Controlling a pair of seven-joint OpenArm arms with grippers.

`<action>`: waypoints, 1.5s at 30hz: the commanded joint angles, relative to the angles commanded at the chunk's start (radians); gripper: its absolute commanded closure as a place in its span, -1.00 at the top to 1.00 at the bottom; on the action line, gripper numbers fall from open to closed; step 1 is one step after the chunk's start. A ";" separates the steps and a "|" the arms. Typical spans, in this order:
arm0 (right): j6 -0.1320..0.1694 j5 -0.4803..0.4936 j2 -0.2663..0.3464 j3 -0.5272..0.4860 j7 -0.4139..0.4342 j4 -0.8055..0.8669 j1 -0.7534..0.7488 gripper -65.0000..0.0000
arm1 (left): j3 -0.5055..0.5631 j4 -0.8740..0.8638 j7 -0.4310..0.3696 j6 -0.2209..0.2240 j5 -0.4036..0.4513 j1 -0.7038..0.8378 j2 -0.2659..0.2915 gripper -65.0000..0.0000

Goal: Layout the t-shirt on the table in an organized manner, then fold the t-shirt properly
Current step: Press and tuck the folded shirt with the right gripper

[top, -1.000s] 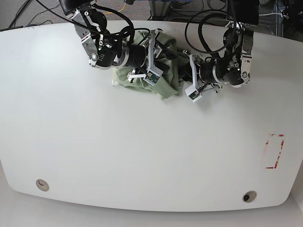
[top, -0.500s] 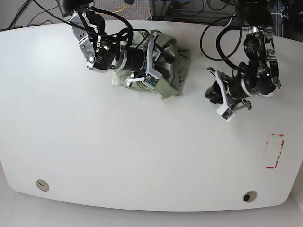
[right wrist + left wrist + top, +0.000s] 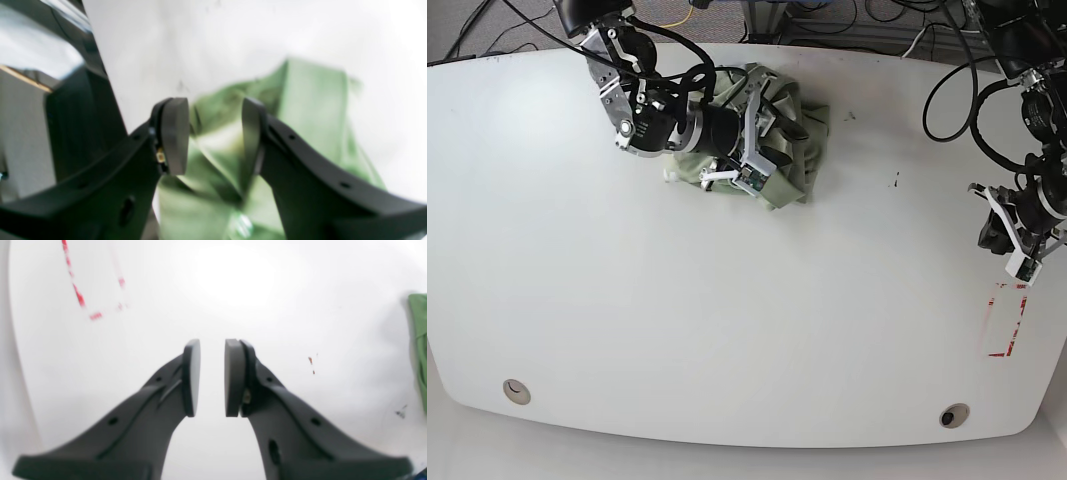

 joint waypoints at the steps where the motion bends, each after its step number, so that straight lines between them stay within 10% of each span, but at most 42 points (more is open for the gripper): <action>1: 0.000 0.000 -0.002 0.002 0.000 -0.005 0.003 -0.24 | 0.000 0.000 0.000 0.000 0.000 0.003 -0.002 -0.67; 7: -0.009 0.000 -0.005 -0.002 0.000 -0.006 0.009 0.00 | 0.000 0.000 0.000 0.000 0.000 0.037 -0.002 -0.67; 14: -0.114 0.000 -0.023 -0.003 0.000 -0.008 0.012 0.59 | 0.002 0.000 -0.002 0.000 0.000 0.058 0.003 -0.67; 45: -0.137 -0.002 -0.060 -0.101 0.112 -0.359 0.292 0.62 | 0.005 0.000 -0.002 0.000 -0.005 0.092 0.006 -0.67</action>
